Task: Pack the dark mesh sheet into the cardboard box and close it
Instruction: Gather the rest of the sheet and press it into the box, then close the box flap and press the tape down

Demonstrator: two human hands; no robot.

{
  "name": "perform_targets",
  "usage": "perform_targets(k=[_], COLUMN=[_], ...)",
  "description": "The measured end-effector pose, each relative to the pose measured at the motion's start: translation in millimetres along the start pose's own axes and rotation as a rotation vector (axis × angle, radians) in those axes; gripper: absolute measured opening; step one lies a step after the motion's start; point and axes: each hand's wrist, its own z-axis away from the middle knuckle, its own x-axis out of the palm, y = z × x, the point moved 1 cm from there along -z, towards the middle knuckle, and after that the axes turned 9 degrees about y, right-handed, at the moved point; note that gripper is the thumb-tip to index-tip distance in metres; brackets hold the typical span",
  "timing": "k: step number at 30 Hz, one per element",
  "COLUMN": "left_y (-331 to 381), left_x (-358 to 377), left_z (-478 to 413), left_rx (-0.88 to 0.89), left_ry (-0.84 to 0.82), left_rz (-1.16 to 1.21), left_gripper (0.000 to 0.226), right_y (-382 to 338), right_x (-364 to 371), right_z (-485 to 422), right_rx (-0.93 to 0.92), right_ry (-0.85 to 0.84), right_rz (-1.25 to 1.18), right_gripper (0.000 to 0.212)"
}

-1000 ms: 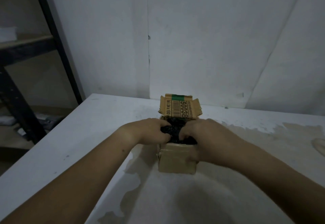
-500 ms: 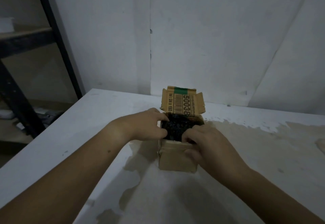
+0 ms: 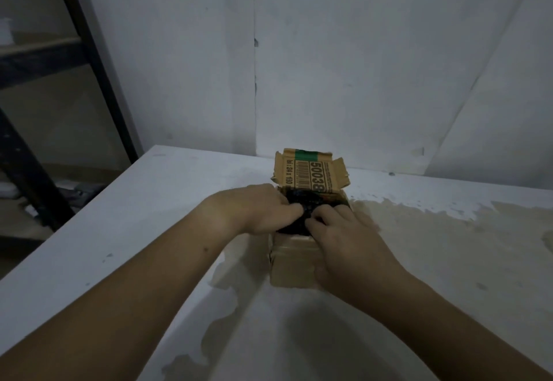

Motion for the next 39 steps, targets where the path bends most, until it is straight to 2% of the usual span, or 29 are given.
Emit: perform_targets(k=[5,8,10,12,17,21,24,26,28,30,31,32,34,35,37,39], left_y=[-2,4,6,5,4,4,-2,-9,-16,-21,-23,-25,-28,-28,-28,-28], left_x=[8,11,11,10,6,2,7,15,20,26,30,37,51,56,61,60], left_z=[-3,-9,-12,-14,-22,-24,-18,-11,-2,7,11,12,13,11,7,3], left_rx=[0.010,0.009,-0.010,-0.028,-0.048,-0.022,0.012,0.068,0.132,0.141,0.122,0.095,0.043,0.011,-0.054,-0.067], left_ry=[0.055,0.044,0.003,-0.041,-0.173,-0.161,-0.059,0.088,0.258,0.359,0.374,0.376,0.353,0.336,0.331,0.355], left_rz=[-0.066,-0.125,-0.153,-0.186,-0.128,-0.117,-0.024,0.072,0.232,0.438,0.521,0.576,0.644,0.692,0.801,0.870], left_gripper=[0.055,0.065,0.070,0.072,0.069,0.065,0.060,0.057,0.054,0.045,0.036,0.030,0.030,0.032,0.040,0.054], right_y=[14,25,31,33,28,29,31,31,35,47,55,64,79,83,85,86], right_x=[-3,-14,-16,-13,-2,1,4,2,-3,-3,0,5,15,18,23,23], right_z=[13,21,23,22,9,-1,1,4,4,-2,-7,-14,-27,-33,-38,-40], right_rx=[-0.073,-0.014,0.051,0.088,0.113,0.113,0.123,0.132,0.181,0.312,0.418,0.543,0.780,0.837,0.829,0.746], right_ry=[-0.045,0.053,0.067,0.006,-0.039,-0.032,-0.056,0.006,0.209,0.404,0.438,0.421,0.283,0.216,0.188,0.261], right_rz=[-0.092,-0.256,-0.146,-0.050,0.010,0.035,0.022,-0.099,-0.347,-0.589,-0.718,-0.851,-1.074,-1.148,-1.243,-1.234], right_gripper=[0.069,0.074,0.077,0.088,0.099,0.095,0.098,0.092,0.067,0.043,0.040,0.044,0.058,0.062,0.064,0.049])
